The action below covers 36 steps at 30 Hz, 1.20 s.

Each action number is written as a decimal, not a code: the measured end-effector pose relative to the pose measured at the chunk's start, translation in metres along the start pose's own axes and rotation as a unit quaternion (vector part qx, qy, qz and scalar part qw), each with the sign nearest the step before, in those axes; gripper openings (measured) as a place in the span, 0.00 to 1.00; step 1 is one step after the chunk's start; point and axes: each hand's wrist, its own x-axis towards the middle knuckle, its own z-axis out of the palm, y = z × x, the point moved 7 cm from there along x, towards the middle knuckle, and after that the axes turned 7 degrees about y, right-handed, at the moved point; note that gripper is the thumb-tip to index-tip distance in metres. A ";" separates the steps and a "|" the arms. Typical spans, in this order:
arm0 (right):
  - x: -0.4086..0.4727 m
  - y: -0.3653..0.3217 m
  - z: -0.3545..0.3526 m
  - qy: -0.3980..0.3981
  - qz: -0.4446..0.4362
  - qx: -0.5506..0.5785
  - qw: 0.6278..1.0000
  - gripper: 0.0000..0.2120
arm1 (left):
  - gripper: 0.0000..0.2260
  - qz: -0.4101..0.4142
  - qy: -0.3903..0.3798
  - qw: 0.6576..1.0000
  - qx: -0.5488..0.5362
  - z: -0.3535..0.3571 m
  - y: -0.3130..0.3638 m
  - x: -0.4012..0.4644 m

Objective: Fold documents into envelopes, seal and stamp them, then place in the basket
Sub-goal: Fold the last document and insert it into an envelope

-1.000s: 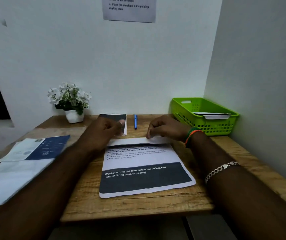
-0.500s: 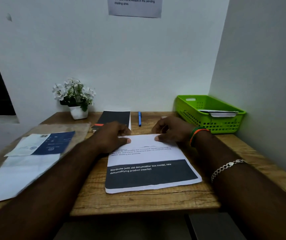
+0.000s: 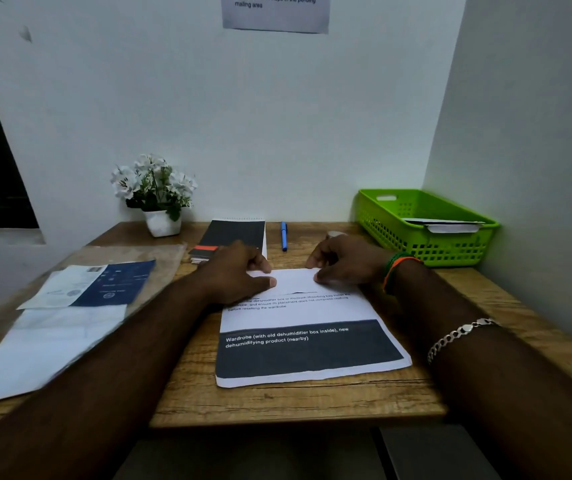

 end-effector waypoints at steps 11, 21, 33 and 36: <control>0.004 0.001 0.003 0.013 0.027 0.000 1.000 0.11 | 0.16 -0.082 -0.070 0.993 -0.053 0.001 0.003 -0.003; 0.003 -0.010 0.005 0.021 -0.002 0.009 1.000 0.08 | 0.15 -0.046 -0.038 0.994 -0.091 -0.008 0.018 -0.002; -0.002 -0.051 -0.028 0.197 -0.140 0.047 0.969 0.09 | 0.08 0.069 0.256 0.959 0.096 -0.051 0.059 -0.010; -0.001 -0.043 -0.030 0.192 -0.122 0.025 0.974 0.05 | 0.09 0.044 0.234 0.965 0.112 -0.058 0.050 -0.007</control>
